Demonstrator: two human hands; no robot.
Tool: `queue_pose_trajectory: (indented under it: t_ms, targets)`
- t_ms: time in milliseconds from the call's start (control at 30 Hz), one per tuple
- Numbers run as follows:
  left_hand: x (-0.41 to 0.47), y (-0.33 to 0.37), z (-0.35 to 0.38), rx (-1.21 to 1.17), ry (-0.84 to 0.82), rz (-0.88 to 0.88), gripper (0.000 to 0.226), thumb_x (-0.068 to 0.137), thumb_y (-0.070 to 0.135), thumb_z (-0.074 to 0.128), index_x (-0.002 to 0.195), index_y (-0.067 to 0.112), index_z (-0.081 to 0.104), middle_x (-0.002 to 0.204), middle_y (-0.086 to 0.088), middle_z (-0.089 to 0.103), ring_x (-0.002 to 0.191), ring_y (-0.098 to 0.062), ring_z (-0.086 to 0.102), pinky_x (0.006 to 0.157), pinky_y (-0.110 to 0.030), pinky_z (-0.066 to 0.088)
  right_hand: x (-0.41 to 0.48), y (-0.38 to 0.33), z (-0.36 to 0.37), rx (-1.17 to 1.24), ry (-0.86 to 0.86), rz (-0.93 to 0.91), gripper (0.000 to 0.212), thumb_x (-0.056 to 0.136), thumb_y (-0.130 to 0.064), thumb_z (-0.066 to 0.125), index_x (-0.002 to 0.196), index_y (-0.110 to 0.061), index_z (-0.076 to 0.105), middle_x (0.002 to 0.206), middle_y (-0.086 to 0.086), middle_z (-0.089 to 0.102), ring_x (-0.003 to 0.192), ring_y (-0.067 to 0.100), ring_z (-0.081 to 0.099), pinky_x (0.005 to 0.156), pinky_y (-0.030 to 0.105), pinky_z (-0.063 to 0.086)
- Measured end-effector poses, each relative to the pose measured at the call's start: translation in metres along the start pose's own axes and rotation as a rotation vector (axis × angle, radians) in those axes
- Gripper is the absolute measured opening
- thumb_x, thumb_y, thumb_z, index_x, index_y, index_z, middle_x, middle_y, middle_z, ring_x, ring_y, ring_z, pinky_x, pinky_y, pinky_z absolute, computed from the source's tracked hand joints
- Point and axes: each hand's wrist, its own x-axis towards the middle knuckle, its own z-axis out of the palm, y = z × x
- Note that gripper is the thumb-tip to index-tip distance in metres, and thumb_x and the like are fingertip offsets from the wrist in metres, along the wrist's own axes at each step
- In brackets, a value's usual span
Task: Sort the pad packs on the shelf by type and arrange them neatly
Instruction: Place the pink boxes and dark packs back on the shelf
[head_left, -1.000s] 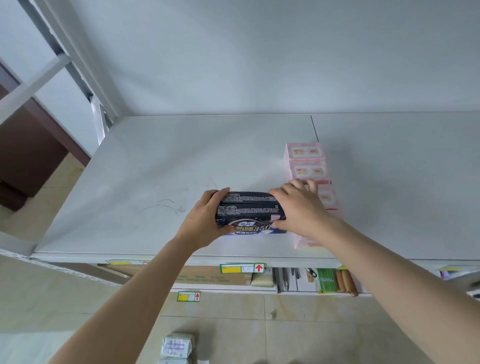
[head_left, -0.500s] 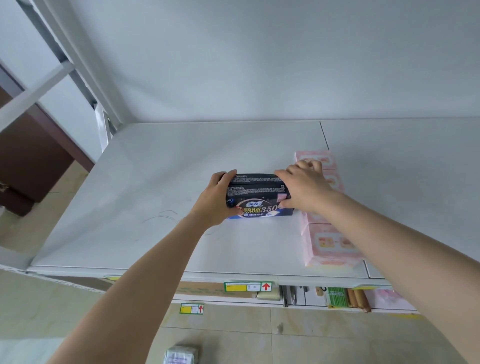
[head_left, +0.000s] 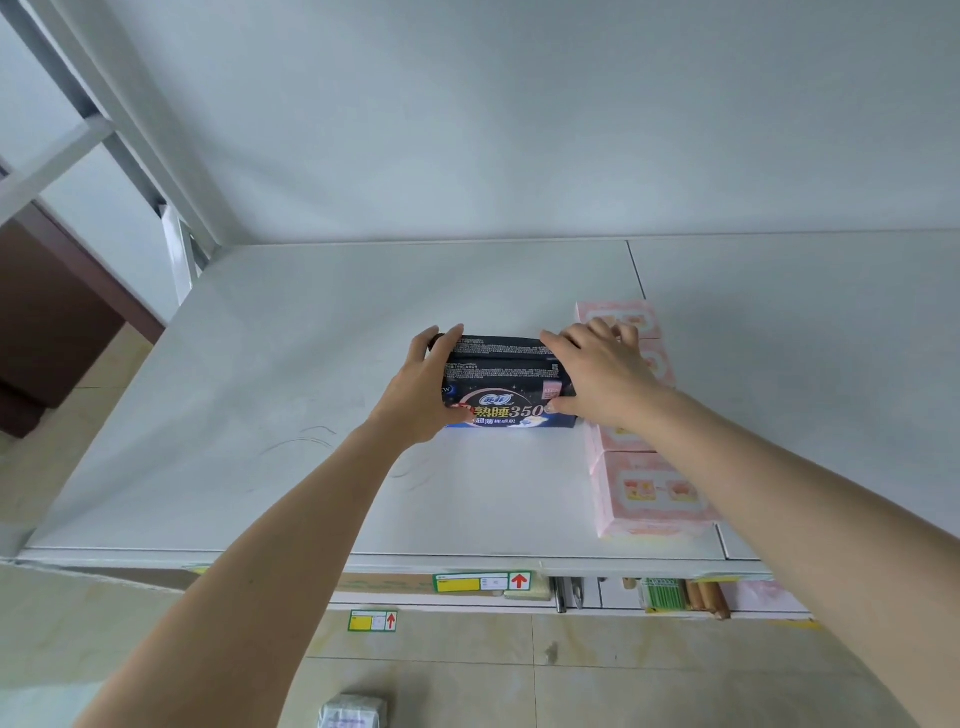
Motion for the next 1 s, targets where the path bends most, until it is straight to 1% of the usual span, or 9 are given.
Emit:
queue_pose_trajectory:
  t_ms: [133,267,400,533,633,767,867,933,1000]
  targets:
    - [-0.003,-0.002,0.0,-0.049,0.002,-0.006,0.102,0.069,0.022,0.08,0.148,0.025,0.015,0.153,-0.003,0.013,0.132,-0.024,0.037,0.103,-0.033,0.038,-0.002,0.001,0.001,0.046,0.0,0.0,0.089,0.077,-0.05,0.064,0.146,-0.026,0.014,0.147,0.004,0.027,0.134,0.025,0.023,0.107,0.043,0.017]
    - [-0.007,-0.004,-0.004,-0.06,0.009,-0.01,0.101,0.069,0.032,0.08,0.147,0.026,0.016,0.153,-0.002,0.012,0.138,-0.024,0.028,0.109,-0.041,0.034,-0.007,-0.001,-0.002,0.097,0.022,-0.003,0.088,0.078,-0.051,0.062,0.147,-0.026,0.013,0.15,0.005,0.022,0.136,0.026,0.021,0.108,0.044,0.017]
    - [-0.021,-0.002,-0.011,-0.056,0.05,-0.005,0.09,0.074,0.034,0.075,0.145,0.023,0.021,0.153,-0.002,0.014,0.139,-0.022,0.025,0.109,-0.038,0.032,-0.022,-0.006,-0.001,0.147,0.093,0.024,0.078,0.082,-0.048,0.059,0.146,-0.024,0.022,0.15,0.006,0.022,0.135,0.028,0.024,0.107,0.043,0.019]
    - [-0.046,0.0,-0.018,-0.073,0.105,0.006,0.075,0.08,0.034,0.07,0.142,0.021,0.029,0.15,-0.003,0.022,0.137,-0.021,0.03,0.108,-0.036,0.032,-0.05,-0.014,0.004,0.225,0.169,0.065,0.066,0.083,-0.04,0.06,0.141,-0.02,0.035,0.143,0.008,0.035,0.13,0.029,0.035,0.104,0.042,0.025]
    - [-0.072,0.005,-0.021,-0.085,0.189,0.041,0.063,0.082,0.031,0.068,0.137,0.015,0.039,0.141,-0.005,0.037,0.125,-0.022,0.044,0.103,-0.036,0.041,-0.078,-0.02,0.008,0.292,0.2,0.069,0.057,0.086,-0.035,0.058,0.138,-0.019,0.041,0.135,0.007,0.044,0.126,0.029,0.04,0.101,0.042,0.029]
    - [-0.107,0.018,-0.021,-0.175,0.287,-0.005,0.034,0.086,0.023,0.063,0.115,0.008,0.054,0.112,-0.005,0.05,0.096,-0.015,0.054,0.087,-0.036,0.049,-0.114,-0.03,0.005,0.342,0.22,0.106,0.054,0.088,-0.037,0.057,0.136,-0.019,0.042,0.136,0.004,0.047,0.128,0.025,0.039,0.102,0.04,0.028]
    - [-0.134,0.025,-0.021,-0.213,0.28,-0.065,0.02,0.088,0.019,0.06,0.102,0.006,0.057,0.097,0.0,0.051,0.085,-0.013,0.053,0.08,-0.029,0.044,-0.14,-0.038,0.0,0.374,0.204,0.15,0.054,0.088,-0.039,0.055,0.137,-0.021,0.041,0.139,0.002,0.044,0.13,0.024,0.036,0.102,0.038,0.027]
    - [-0.152,0.031,-0.023,-0.227,0.262,-0.089,0.018,0.089,0.02,0.058,0.102,0.006,0.057,0.095,-0.002,0.053,0.082,-0.014,0.053,0.074,-0.021,0.037,-0.158,-0.041,-0.005,0.401,0.208,0.163,0.053,0.088,-0.039,0.055,0.137,-0.022,0.04,0.14,0.001,0.044,0.13,0.023,0.036,0.102,0.037,0.027]
    - [-0.172,0.04,-0.026,-0.255,0.257,-0.112,0.016,0.09,0.019,0.057,0.101,0.007,0.056,0.096,-0.002,0.054,0.08,-0.014,0.054,0.069,-0.018,0.036,-0.179,-0.044,-0.01,0.425,0.225,0.165,0.053,0.088,-0.038,0.056,0.136,-0.021,0.041,0.14,0.002,0.045,0.13,0.023,0.036,0.102,0.036,0.028]
